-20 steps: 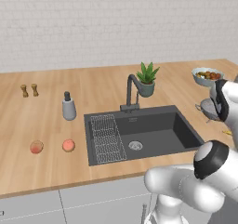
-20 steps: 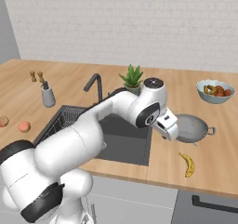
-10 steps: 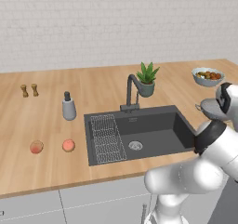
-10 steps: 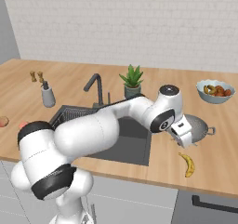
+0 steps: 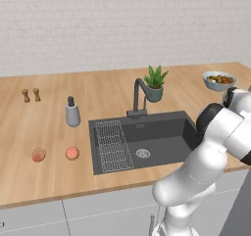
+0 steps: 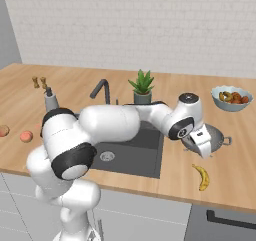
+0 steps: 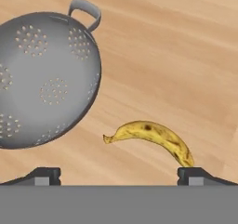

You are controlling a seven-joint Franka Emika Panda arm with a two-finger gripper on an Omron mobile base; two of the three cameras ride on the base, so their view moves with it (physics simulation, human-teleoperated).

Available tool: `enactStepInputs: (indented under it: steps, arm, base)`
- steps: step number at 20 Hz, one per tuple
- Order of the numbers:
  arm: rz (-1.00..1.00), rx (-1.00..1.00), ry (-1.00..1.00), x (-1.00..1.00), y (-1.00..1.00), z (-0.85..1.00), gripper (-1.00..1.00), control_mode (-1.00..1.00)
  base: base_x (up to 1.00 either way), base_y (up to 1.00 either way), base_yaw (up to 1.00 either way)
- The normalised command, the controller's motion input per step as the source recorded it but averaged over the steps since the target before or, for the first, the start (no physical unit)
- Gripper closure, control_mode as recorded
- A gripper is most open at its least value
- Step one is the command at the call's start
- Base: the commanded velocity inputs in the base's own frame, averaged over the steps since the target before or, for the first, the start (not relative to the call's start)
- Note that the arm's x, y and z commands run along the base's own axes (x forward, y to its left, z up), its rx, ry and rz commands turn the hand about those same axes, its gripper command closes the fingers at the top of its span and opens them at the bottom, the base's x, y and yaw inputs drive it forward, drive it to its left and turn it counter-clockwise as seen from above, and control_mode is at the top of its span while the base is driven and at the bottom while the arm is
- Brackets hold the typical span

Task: Put the colander in the sink, put the peach, banana, peach in the colander, and turn on the sink faucet and pour water over the colander.

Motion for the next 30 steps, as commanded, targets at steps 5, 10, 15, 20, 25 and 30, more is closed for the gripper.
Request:
enactStepInputs:
  steps: [5,10,15,20,25,30]
  arm:
    - [-0.08,0.05,0.00,0.41,-0.23,-0.25,-1.00,-1.00]
    - [-0.05,0.07,0.00,0.31,-0.30,-0.24,-1.00,-1.00]
    - [-0.04,0.05,0.00,0.28,-0.24,-0.25,-1.00,-1.00]
    - [-0.01,0.04,0.00,0.37,-0.13,-0.17,-1.00,-1.00]
    - [-0.01,0.00,0.00,0.40,-0.01,-0.25,-1.00,-1.00]
    - [-0.01,0.00,0.00,0.15,0.00,-0.45,-1.00,-1.00]
  base:
    - [0.00,0.00,0.00]
    - [0.00,0.00,0.00]
    - [0.00,0.00,0.00]
    - [0.00,0.00,0.00]
    - [0.00,0.00,0.00]
    - [0.00,0.00,0.00]
